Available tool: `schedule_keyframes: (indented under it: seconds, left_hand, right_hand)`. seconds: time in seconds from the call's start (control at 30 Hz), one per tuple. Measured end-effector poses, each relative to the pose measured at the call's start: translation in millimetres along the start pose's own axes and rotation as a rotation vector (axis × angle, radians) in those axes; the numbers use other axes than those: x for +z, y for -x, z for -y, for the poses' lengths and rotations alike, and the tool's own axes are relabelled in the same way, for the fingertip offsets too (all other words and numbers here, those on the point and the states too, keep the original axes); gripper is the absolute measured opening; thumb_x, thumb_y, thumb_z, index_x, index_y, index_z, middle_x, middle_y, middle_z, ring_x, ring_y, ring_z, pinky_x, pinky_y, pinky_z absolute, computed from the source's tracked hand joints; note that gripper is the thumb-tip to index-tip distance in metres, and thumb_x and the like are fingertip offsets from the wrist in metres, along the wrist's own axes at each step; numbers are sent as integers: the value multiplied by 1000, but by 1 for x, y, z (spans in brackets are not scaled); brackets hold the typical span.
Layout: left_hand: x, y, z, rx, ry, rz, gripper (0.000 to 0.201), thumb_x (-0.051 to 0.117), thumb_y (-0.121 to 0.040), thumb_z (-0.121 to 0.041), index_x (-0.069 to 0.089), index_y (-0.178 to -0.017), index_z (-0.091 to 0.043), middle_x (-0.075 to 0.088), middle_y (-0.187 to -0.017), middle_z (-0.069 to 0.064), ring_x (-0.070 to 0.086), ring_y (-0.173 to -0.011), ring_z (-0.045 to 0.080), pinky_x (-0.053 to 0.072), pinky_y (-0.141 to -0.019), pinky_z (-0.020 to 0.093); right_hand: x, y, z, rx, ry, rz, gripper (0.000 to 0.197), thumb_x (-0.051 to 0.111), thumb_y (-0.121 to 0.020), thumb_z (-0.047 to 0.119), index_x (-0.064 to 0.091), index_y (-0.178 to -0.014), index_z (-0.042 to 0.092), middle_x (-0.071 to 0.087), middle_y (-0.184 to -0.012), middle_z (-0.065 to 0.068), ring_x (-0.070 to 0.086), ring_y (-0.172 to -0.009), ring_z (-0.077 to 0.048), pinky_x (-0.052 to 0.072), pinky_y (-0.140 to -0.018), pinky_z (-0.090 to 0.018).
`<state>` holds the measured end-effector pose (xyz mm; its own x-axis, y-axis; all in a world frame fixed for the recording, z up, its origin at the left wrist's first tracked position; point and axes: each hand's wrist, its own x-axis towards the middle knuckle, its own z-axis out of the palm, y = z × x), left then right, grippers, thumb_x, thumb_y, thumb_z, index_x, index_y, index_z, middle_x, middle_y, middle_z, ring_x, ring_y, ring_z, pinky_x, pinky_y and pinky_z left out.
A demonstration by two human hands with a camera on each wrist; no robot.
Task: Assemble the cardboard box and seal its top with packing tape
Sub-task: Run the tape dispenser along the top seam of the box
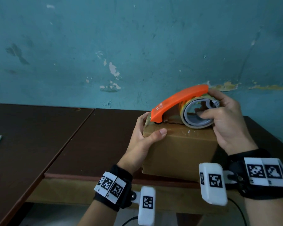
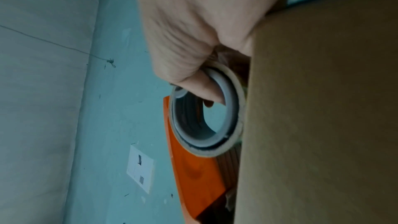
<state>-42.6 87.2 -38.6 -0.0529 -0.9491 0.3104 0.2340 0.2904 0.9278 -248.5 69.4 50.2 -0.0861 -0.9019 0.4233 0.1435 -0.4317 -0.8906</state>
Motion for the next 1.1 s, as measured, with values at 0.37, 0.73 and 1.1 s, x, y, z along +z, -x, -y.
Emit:
schedule_keyframes:
  seconds: [0.37,0.73,1.1]
  left_hand:
    - [2,0,-1,12,55,0,80,83,-67,-36,52,-139,-17,63,-133,19,68,-110,22,56,-94,34]
    - [3,-1,-4,22,31,-17,85,83,-65,-38,50,-141,-17,65,-132,14,70,-106,14,55,-84,23]
    - [5,-13,-24,-83,113,-190,46,52,-102,-44,65,-133,-13,71,-129,12,69,-116,22,55,-94,32]
  right_hand:
    - [-2,-2,-6,15,-152,-146,72,43,-65,-34,75,-93,24,74,-86,2,71,-90,-20,60,-77,-37]
    - [9,3,0,-79,92,-220,83,43,-61,-36,72,-106,27,73,-89,18,69,-85,-2,56,-72,-20]
    - [12,7,0,-95,125,-230,85,42,-63,-37,70,-107,30,74,-86,25,70,-83,6,56,-71,-17]
